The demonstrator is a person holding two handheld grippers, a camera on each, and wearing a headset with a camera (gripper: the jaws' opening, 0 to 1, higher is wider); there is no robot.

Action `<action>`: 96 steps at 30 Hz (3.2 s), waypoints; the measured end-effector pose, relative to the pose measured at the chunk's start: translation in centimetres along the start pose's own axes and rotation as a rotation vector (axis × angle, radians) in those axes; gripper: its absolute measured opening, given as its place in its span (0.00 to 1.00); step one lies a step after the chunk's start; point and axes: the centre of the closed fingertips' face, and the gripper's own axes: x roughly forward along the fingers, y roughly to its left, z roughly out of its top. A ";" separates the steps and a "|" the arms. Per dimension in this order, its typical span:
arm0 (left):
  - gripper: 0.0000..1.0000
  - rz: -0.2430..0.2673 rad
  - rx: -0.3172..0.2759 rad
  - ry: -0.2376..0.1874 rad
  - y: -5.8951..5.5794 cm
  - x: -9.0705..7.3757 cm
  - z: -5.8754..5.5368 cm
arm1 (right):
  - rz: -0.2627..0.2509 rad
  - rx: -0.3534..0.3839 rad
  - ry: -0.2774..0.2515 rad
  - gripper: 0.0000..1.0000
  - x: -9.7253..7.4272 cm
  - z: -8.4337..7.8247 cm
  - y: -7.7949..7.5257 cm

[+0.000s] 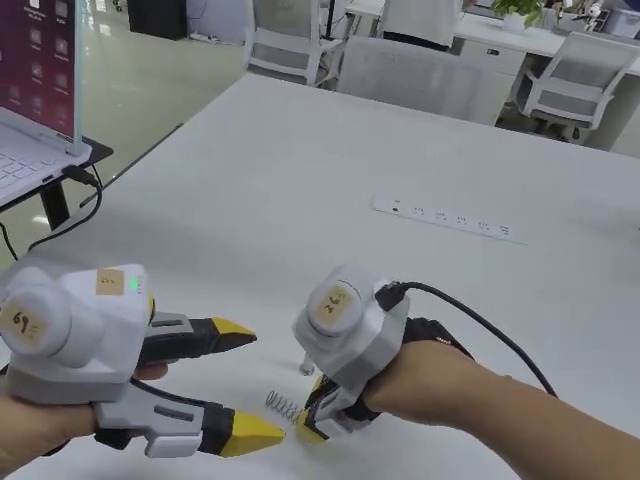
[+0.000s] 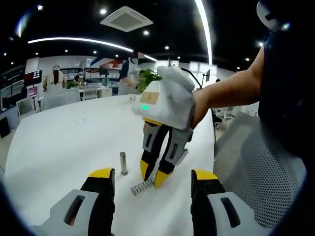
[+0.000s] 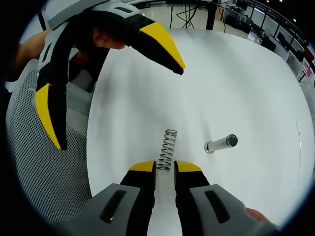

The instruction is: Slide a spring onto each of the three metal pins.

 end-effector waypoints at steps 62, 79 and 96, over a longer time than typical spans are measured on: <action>0.27 -0.162 0.102 -0.082 -3.5 2.7 4.1 | 0.091 -0.288 -0.018 0.08 -12.2 -0.1 2.1; 0.13 -0.200 0.143 -0.083 -4.2 3.4 4.3 | 0.105 -0.323 -0.018 0.08 -12.6 0.1 2.6; 0.04 -0.204 0.172 -0.088 -4.4 3.5 4.4 | 0.109 -0.341 -0.014 0.08 -12.8 0.1 2.6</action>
